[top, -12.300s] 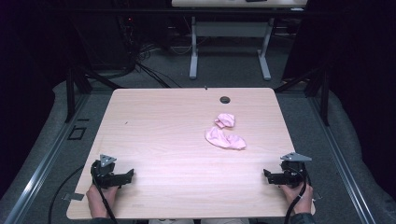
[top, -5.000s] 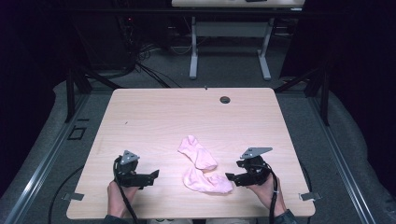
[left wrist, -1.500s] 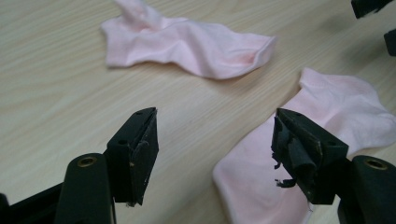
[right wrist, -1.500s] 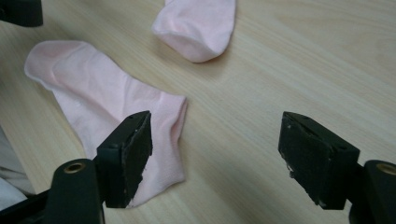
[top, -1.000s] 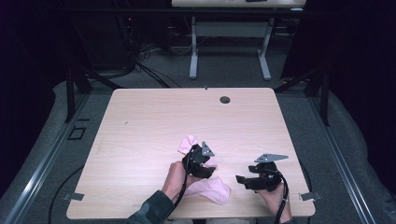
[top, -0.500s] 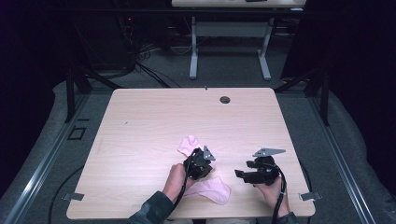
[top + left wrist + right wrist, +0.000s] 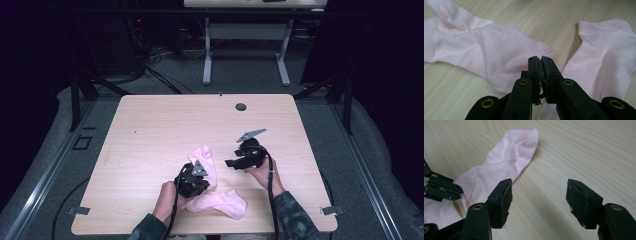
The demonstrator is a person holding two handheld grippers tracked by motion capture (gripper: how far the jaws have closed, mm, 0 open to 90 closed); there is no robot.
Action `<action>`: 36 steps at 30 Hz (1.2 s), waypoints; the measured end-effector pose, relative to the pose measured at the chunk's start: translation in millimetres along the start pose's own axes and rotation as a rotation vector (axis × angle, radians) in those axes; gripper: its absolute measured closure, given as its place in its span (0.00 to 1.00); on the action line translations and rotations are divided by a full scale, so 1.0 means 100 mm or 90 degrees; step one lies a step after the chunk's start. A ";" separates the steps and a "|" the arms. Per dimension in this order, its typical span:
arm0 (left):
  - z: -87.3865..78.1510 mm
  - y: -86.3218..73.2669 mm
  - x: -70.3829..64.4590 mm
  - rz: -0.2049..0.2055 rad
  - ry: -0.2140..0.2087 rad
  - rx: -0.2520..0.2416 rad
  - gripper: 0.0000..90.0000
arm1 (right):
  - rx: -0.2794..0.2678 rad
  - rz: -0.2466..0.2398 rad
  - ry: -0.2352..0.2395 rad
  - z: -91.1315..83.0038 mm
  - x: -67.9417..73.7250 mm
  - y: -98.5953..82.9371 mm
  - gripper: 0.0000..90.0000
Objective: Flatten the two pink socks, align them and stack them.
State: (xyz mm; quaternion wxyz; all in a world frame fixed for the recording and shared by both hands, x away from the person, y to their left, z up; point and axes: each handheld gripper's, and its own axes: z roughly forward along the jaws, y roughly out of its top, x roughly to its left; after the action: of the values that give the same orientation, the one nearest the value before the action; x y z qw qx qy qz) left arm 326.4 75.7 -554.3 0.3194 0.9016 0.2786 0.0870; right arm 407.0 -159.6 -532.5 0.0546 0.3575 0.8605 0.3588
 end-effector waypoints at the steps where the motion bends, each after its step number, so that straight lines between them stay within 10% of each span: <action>1: 0.00 -0.02 0.01 -0.006 -0.001 -0.004 0.95 | 0.012 -0.010 0.005 0.07 0.00 0.07 0.42; 13: -0.05 -0.13 0.07 -0.032 -0.005 -0.012 0.95 | 0.051 -0.025 0.052 0.73 -0.02 0.64 0.58; 19: -0.09 -0.17 0.11 -0.037 -0.004 -0.011 0.98 | 0.073 -0.001 0.069 0.89 -0.06 0.66 0.95; 29: -0.14 -0.16 0.24 -0.043 0.001 -0.015 0.98 | 0.062 -0.001 -0.003 0.47 0.00 0.46 1.00; 36: -0.05 -0.04 0.38 -0.038 0.010 -0.006 0.98 | 0.066 0.060 -0.048 0.04 0.17 0.00 0.99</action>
State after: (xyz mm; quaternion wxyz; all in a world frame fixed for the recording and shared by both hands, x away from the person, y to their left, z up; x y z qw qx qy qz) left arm 354.8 102.5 -553.5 0.3240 0.8906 0.3074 0.0859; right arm 395.7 -146.2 -533.0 0.0514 0.4129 0.8575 0.3025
